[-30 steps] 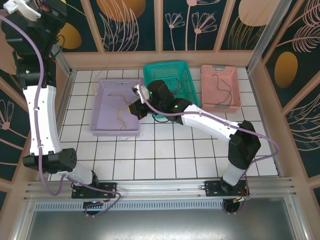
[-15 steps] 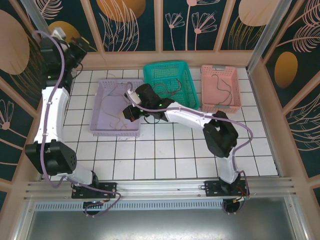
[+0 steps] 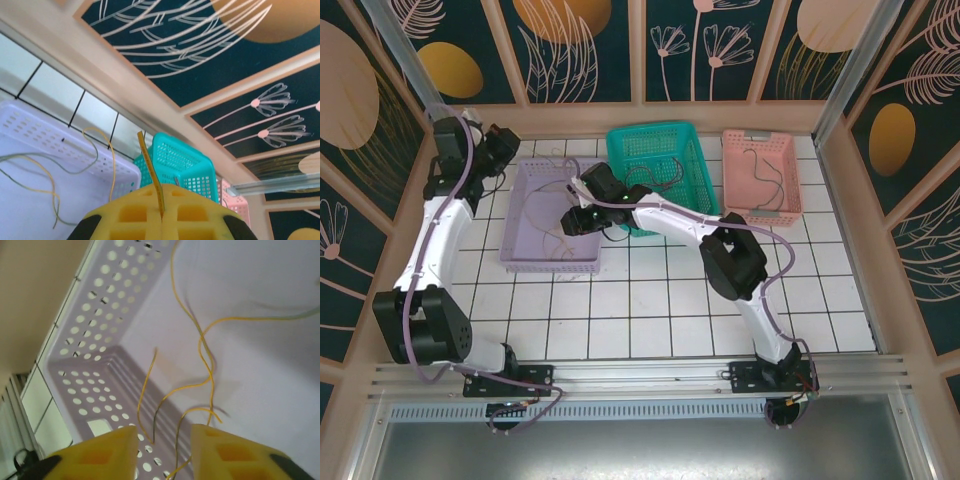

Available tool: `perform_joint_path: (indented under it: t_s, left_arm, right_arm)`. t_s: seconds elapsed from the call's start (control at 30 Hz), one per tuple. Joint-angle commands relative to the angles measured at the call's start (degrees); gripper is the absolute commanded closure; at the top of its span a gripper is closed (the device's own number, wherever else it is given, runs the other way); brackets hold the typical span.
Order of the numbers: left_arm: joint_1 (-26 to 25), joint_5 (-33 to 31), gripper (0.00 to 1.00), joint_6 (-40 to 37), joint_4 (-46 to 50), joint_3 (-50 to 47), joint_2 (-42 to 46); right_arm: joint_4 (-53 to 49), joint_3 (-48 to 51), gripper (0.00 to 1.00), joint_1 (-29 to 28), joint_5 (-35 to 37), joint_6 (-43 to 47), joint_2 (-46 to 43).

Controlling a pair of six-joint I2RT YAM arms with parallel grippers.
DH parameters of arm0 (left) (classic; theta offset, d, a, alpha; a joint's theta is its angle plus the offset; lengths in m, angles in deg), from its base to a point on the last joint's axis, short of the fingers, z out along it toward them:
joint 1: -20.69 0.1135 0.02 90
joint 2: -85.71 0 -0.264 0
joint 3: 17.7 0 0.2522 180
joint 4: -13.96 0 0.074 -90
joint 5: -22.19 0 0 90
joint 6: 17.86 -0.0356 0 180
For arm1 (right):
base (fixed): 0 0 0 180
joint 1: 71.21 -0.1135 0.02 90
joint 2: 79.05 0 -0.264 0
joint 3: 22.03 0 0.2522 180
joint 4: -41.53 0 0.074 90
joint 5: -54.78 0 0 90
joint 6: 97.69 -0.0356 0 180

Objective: Untangle the cables

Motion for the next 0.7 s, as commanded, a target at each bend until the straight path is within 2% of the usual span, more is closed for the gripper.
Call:
perform_joint_path:
  t_s: [0.0,0.2,0.67]
  left_arm:
    - [-1.2,-1.25,1.0,-2.6,1.85,-1.84,1.89]
    - [-2.24,-6.04,1.0,-4.57,6.78,-5.13,3.59]
    - [-6.42,-6.82,1.0,-3.7,10.31,-14.54,7.04]
  right_arm:
    - [-4.14,-0.97,0.54,0.52,2.7,-0.3,-4.48]
    - [-4.2,2.36,0.48,1.72,2.59,-1.66,-8.5]
    - [-2.05,10.66,0.47,6.54,6.19,-3.78,-20.26]
